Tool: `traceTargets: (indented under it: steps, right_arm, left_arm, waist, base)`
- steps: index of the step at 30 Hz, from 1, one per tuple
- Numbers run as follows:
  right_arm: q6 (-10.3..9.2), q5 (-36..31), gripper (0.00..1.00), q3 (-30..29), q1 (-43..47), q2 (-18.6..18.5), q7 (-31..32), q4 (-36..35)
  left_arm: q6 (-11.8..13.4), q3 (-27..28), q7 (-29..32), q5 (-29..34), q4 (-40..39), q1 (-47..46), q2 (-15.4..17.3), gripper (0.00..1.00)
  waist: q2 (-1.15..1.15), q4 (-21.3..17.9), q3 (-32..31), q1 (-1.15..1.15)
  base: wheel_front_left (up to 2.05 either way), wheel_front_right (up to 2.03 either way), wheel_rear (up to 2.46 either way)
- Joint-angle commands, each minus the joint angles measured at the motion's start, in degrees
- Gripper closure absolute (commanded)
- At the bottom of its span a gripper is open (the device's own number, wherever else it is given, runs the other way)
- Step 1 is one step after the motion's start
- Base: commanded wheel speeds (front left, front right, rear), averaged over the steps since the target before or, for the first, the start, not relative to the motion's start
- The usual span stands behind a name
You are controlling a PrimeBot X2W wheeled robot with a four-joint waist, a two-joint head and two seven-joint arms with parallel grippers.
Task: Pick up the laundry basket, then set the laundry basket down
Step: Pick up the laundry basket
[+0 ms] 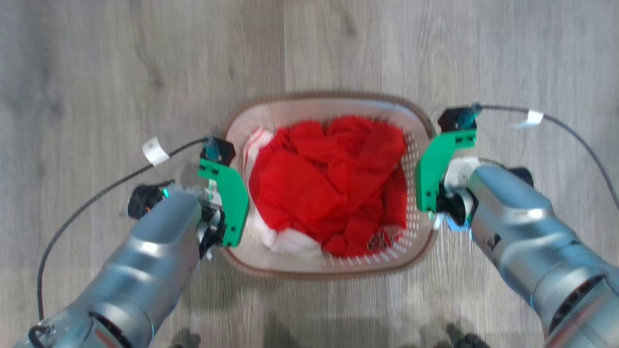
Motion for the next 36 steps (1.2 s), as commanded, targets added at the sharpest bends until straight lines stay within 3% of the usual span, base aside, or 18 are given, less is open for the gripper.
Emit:
traceTargets:
  steps: [1,20,36]
  right_arm:
    - [0.14,0.5,1.0,0.9,1.4,0.6,-0.1,-2.1]
    - [0.14,8.1,1.0,6.4,9.8,1.0,6.7,-5.0]
    - [0.14,11.8,1.0,10.0,11.4,0.0,8.7,-6.5]
  left_arm:
    - [-0.5,-1.5,1.4,-0.7,-2.0,1.4,0.9,1.0]
    - [-0.5,-11.5,9.5,-14.1,-5.3,8.0,2.5,1.0]
    - [-0.5,-13.9,14.8,-19.1,-7.7,10.4,3.0,1.0]
  waist:
    - [0.0,1.0,-5.5,0.0]
    - [0.0,0.2,-26.6,0.0]
    - [0.0,0.9,-33.3,0.0]
  base:
    - [0.0,0.0,0.0]
    - [0.0,0.0,0.0]
    - [0.0,0.0,0.0]
